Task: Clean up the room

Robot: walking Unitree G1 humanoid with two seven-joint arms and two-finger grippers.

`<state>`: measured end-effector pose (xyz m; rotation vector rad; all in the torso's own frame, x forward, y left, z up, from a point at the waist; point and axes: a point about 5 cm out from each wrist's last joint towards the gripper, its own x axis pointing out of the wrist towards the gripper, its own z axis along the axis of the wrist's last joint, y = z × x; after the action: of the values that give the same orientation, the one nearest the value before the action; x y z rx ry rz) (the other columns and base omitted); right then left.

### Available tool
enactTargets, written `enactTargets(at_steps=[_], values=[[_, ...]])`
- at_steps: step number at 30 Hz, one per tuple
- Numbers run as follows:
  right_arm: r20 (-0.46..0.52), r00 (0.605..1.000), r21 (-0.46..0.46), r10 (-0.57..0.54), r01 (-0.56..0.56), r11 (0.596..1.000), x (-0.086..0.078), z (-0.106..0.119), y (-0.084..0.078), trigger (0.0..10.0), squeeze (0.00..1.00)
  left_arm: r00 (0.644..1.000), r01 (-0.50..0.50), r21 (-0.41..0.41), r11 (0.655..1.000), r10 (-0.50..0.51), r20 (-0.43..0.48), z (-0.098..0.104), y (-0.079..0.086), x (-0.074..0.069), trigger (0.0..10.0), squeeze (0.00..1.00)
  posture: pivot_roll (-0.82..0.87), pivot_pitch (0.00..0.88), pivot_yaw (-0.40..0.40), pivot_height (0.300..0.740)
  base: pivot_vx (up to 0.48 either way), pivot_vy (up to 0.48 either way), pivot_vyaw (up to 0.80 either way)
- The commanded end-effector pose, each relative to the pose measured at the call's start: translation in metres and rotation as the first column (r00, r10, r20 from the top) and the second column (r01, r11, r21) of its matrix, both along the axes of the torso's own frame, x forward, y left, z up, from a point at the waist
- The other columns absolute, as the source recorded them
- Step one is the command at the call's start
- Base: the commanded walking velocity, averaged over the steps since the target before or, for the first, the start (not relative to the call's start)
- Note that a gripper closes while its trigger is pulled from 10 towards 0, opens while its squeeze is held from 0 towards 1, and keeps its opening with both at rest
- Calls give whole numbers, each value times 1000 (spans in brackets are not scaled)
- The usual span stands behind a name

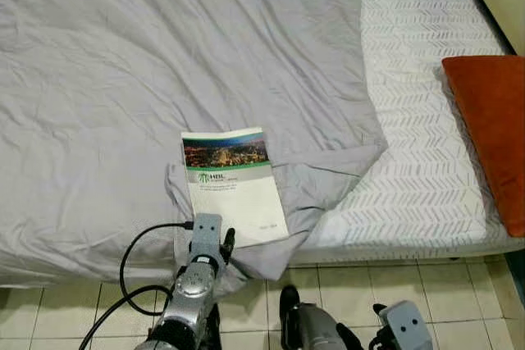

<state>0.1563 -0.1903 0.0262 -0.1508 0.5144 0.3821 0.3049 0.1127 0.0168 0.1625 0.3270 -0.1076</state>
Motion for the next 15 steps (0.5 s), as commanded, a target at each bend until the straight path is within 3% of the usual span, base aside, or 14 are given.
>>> enactTargets(at_steps=[1, 10, 11, 12, 13, 14, 15], values=[[-55, 998, -5, 7, -7, 1000, -11, -6, -2, 10000, 0, 995, 94, 141, 986, -91, -30, -13, -7, -13, 10000, 1000, -179, 414, -71, 740, 0, 0, 0], [-65, 998, -8, 11, -12, 1000, -12, -8, -2, 10000, 0, 993, 115, 170, 979, -111, -36, -15, -7, -17, 10000, 1000, -177, 415, -70, 740, 0, 0, 0], [-67, 998, -8, 12, -12, 1000, -13, -8, -2, 10000, 0, 994, 104, 136, 985, -98, -48, -17, -7, -19, 10000, 800, -174, 415, -70, 740, 0, 0, 0], [-67, 998, -8, 12, -12, 1000, -13, -8, -2, 10000, 0, 994, 104, 136, 985, -98, -48, -17, -7, -19, 10000, 800, -174, 415, -70, 740, 0, 0, 0], [-68, 998, -8, 13, -13, 1000, -13, -8, -2, 10000, 0, 995, 87, 103, 991, -81, -61, -19, -8, -20, 10000, 12, -172, 415, -71, 740, 0, 0, 0], [-68, 998, -8, 13, -13, 1000, -13, -8, -2, 10000, 0, 995, 87, 103, 991, -81, -61, -19, -8, -20, 10000, 12, -172, 415, -71, 740, 0, 0, 0], [-69, 997, -8, 15, -16, 1000, -12, -9, -2, 10000, 0, 996, 40, 28, 999, -37, -84, -20, -8, -20, 10000, 0, -171, 414, -73, 740, 0, 0, 0]])
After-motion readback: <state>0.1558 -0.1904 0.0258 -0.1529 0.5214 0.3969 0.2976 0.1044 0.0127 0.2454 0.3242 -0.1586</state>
